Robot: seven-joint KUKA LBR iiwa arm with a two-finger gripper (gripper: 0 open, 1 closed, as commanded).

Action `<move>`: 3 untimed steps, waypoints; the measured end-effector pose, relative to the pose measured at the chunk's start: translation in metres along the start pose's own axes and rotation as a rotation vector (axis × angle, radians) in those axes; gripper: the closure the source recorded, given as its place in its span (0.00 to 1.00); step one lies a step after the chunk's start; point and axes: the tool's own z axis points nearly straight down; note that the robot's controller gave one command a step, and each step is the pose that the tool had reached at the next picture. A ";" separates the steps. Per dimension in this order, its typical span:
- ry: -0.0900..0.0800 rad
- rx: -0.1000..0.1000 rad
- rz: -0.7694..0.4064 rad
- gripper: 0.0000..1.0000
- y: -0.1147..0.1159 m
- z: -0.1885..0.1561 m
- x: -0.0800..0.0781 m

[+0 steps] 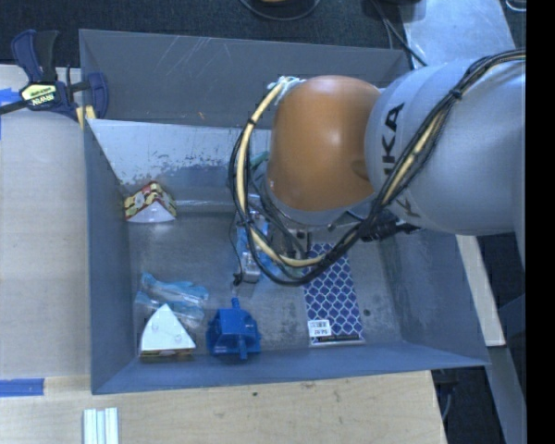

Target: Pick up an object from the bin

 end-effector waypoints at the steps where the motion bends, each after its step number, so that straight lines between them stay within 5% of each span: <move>1: 0.018 0.008 -0.127 0.00 -0.014 0.019 0.037; 2: -0.007 -0.001 0.103 0.00 -0.036 0.002 0.002; 3: -0.005 -0.002 0.102 0.00 -0.035 0.003 0.003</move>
Offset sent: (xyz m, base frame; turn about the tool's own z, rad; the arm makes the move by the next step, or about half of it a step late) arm -0.0097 -0.0333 -0.0033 0.1034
